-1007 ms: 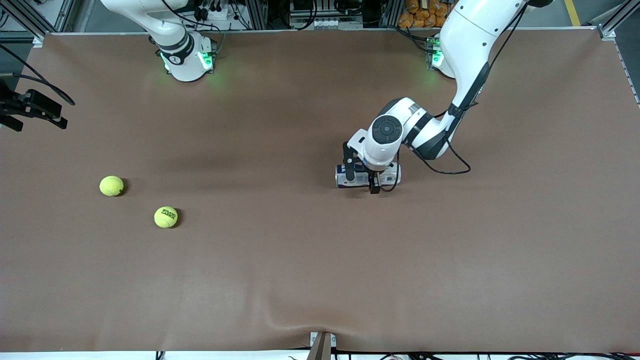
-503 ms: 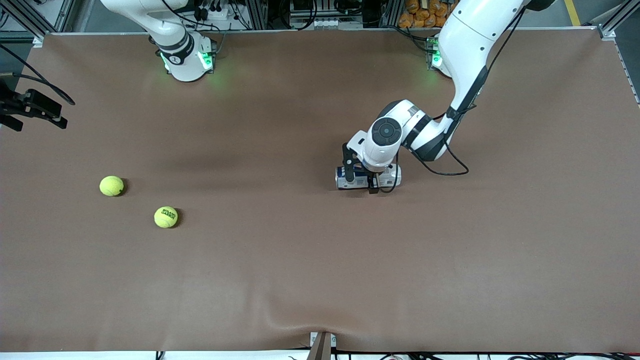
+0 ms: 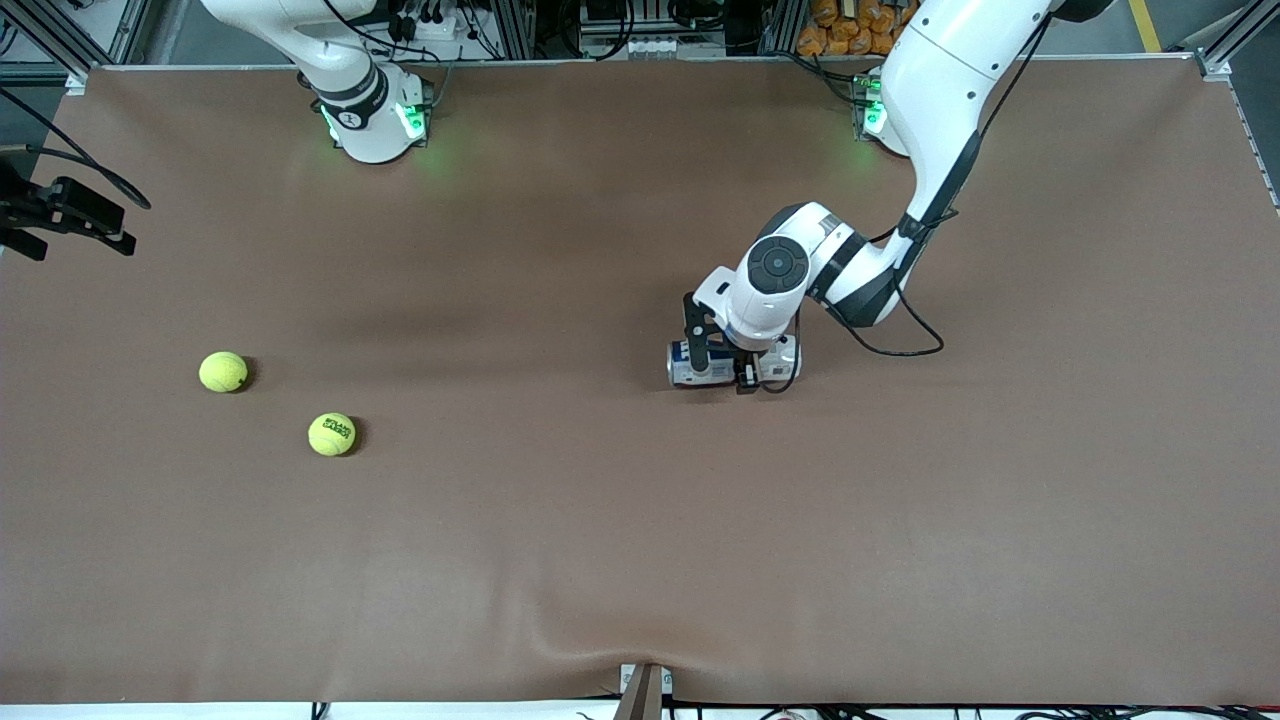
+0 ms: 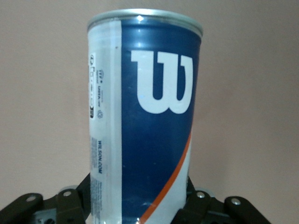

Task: Insert tennis ball vertically with right arm
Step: 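Lift the upright can off the table with the left gripper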

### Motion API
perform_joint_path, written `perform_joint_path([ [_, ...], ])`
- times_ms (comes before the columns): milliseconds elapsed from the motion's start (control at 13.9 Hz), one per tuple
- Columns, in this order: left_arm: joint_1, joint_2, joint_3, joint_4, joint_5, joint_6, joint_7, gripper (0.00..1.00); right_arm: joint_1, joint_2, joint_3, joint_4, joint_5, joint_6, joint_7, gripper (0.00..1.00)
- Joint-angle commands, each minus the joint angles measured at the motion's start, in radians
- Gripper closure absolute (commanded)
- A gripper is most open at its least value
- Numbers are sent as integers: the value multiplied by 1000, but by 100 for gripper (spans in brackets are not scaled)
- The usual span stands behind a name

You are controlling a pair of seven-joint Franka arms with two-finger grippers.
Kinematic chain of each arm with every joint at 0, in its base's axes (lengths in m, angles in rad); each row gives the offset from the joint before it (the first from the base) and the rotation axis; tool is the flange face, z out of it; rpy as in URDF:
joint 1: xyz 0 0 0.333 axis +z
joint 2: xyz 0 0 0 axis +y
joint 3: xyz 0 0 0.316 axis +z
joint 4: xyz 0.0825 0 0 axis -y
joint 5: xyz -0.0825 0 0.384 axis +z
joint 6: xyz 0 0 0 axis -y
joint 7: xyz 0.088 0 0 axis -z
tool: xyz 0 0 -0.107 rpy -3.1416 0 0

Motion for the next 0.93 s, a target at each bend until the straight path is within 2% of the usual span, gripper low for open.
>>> perform_joint_path([
  [0, 11, -19, -15, 41, 8, -4, -8, 30, -7, -14, 4, -5, -14, -17, -2, 0],
  [216, 60, -14, -69, 116, -105, -4, 33, 29, -7, -11, 4, -5, -14, -17, 0, 0],
  [503, 95, 1, -72, 188, -272, -4, 226, 29, -7, -9, 4, 0, -11, -20, 1, 0],
  [647, 115, -6, -75, 190, -412, -4, 361, 29, -7, -8, 4, 1, -6, -23, 4, 0],
  [863, 134, 1, -74, 199, -697, -2, 614, 28, -6, -14, 5, 6, 0, -33, 12, 0],
])
